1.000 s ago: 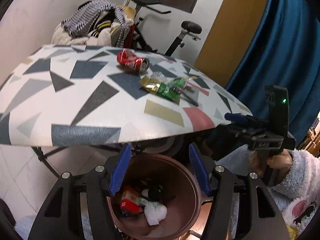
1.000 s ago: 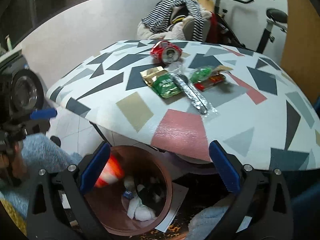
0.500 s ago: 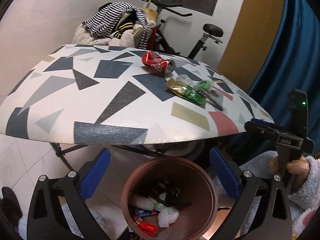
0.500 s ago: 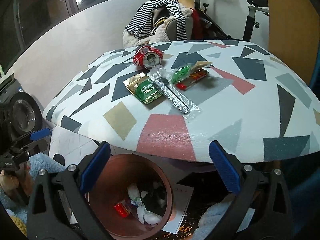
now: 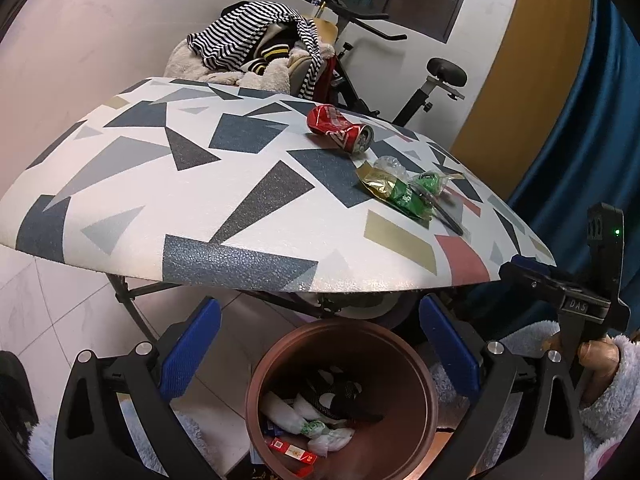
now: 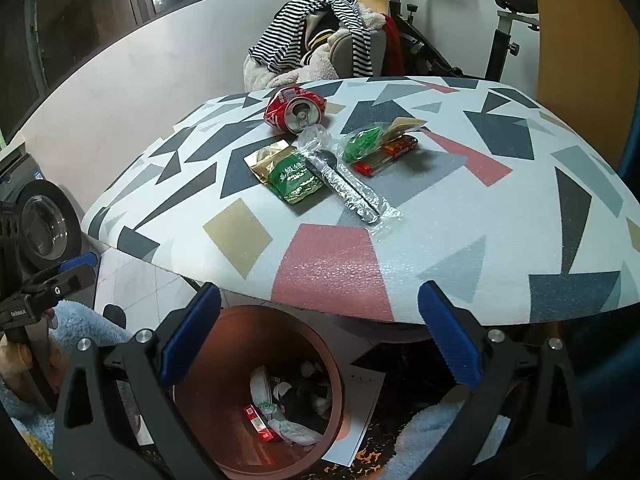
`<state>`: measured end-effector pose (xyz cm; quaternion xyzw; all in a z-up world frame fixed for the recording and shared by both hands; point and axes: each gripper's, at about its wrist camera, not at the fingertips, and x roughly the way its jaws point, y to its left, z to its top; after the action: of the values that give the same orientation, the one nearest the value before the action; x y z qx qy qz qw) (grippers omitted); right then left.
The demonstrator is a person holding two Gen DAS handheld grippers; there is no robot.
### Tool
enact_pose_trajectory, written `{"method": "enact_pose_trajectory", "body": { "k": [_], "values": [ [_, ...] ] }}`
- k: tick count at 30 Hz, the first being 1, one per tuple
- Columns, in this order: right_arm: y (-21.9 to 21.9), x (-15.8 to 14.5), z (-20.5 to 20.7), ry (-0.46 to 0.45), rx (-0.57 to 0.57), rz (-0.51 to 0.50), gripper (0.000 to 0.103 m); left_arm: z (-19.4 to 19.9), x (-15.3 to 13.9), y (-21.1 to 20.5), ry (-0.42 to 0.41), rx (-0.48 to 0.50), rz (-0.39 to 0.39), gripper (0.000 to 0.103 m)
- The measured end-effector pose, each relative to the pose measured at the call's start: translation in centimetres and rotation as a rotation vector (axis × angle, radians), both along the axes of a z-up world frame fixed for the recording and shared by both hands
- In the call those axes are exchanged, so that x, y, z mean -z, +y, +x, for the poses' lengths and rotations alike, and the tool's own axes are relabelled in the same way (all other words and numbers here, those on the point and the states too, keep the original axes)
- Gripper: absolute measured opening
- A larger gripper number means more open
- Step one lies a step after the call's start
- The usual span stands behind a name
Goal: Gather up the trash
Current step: 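Grasp the clear plastic spoon packet with the right gripper while the left gripper grasps the gold-green wrapper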
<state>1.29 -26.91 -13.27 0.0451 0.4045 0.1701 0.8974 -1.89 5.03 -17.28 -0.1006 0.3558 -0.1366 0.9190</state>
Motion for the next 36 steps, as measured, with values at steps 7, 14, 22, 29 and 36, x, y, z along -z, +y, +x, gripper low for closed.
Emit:
{"method": "enact_pose_trajectory", "body": {
  "k": [7,14,22,29,36],
  "values": [
    [-0.1,0.4,0.4,0.006,0.010,0.025,0.097,-0.2,-0.3,0.2,-0.027,-0.022,0.007,0.097],
    [-1.2,-0.4,1.5,-0.038,0.018,0.077,0.097,0.7,-2.6,0.0,-0.105,0.000,0.022,0.097],
    [-1.0,-1.2,7.0,0.008,0.009,-0.067,0.097,4.6,-4.3,-0.5,-0.100,0.021,0.037,0.097],
    [0.1,0.4,11.5,0.052,-0.062,-0.116,0.086,8.3,-4.2,-1.0,-0.045,0.035,0.026,0.097],
    [1.1,2.0,13.1,0.092,-0.166,-0.106,0.057,10.9,-3.5,-2.5,-0.006,0.073,0.036,0.097]
  ]
}}
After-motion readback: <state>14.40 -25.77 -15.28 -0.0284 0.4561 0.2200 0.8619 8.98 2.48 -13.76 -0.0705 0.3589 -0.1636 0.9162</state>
